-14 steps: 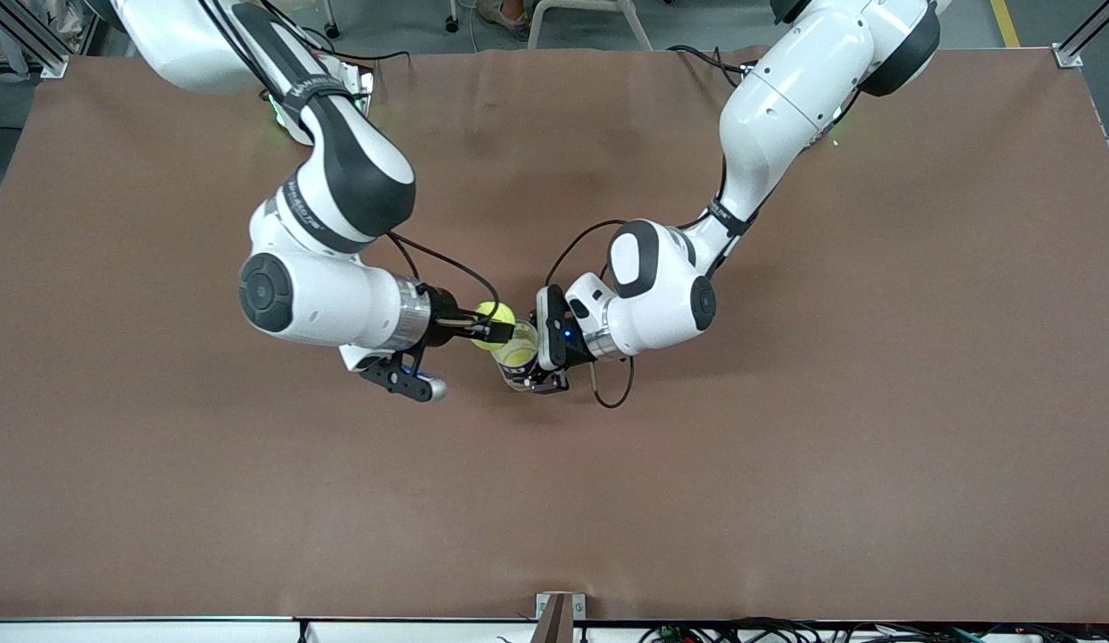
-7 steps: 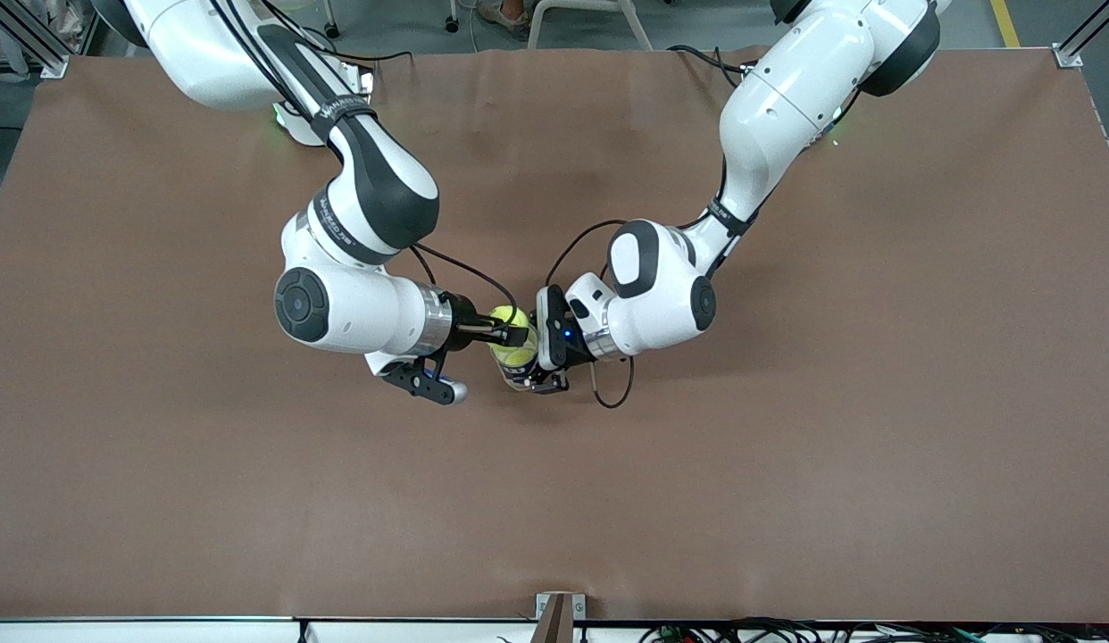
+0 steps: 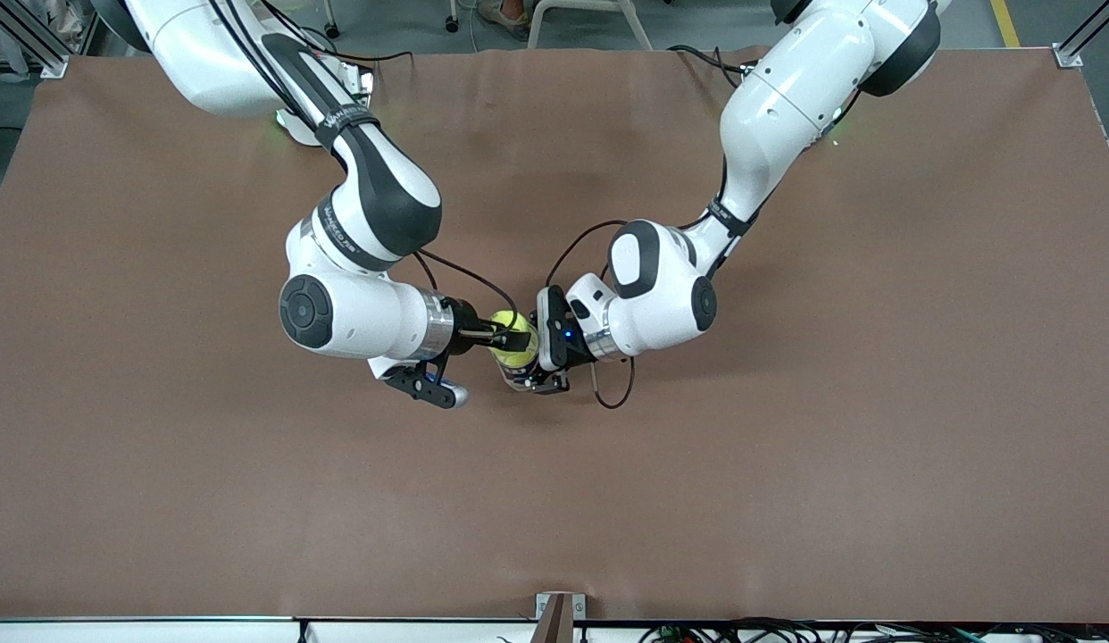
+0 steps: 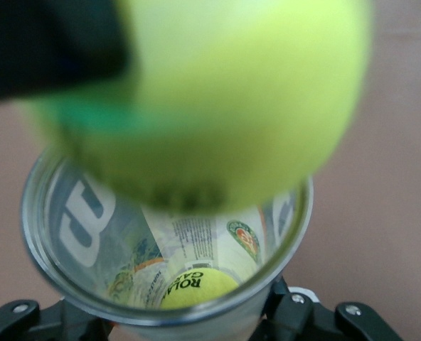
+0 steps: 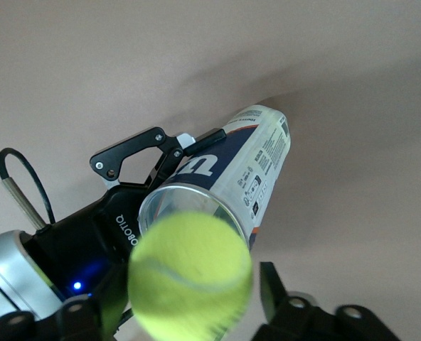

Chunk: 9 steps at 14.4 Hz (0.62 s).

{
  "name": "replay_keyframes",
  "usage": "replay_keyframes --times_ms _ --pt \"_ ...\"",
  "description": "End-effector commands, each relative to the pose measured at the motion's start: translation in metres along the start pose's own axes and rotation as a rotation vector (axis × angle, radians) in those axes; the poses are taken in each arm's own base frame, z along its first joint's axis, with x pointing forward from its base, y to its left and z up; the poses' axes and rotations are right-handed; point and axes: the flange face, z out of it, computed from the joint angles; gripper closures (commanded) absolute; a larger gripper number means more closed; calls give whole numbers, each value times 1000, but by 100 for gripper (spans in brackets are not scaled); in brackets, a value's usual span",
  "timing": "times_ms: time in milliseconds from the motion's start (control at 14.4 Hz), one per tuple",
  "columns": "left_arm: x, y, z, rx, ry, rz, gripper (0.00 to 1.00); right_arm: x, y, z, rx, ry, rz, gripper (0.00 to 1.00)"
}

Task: Insert tennis ball vertically with right arm
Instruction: 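Push the second ball into the can opening and open the right gripper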

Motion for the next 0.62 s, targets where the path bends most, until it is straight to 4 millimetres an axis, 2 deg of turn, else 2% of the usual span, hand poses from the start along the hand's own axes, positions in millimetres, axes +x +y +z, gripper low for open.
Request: replay_keyframes --times_ms 0,208,277,347,416,555 --pt "-11 -3 -2 22 -3 13 21 -1 0 -1 10 -4 9 0" --pt "-11 -4 -3 23 -3 10 21 0 2 -5 9 -1 10 0" --pt "-11 -4 -4 24 -2 11 21 5 6 -13 13 5 17 0" --pt "-11 -4 -3 23 -3 10 21 15 15 -26 19 18 34 0" --pt "-11 -4 -3 23 -3 10 21 34 34 -41 24 33 67 0" --pt "-11 -4 -3 23 -3 10 21 51 70 -75 -35 26 100 0"
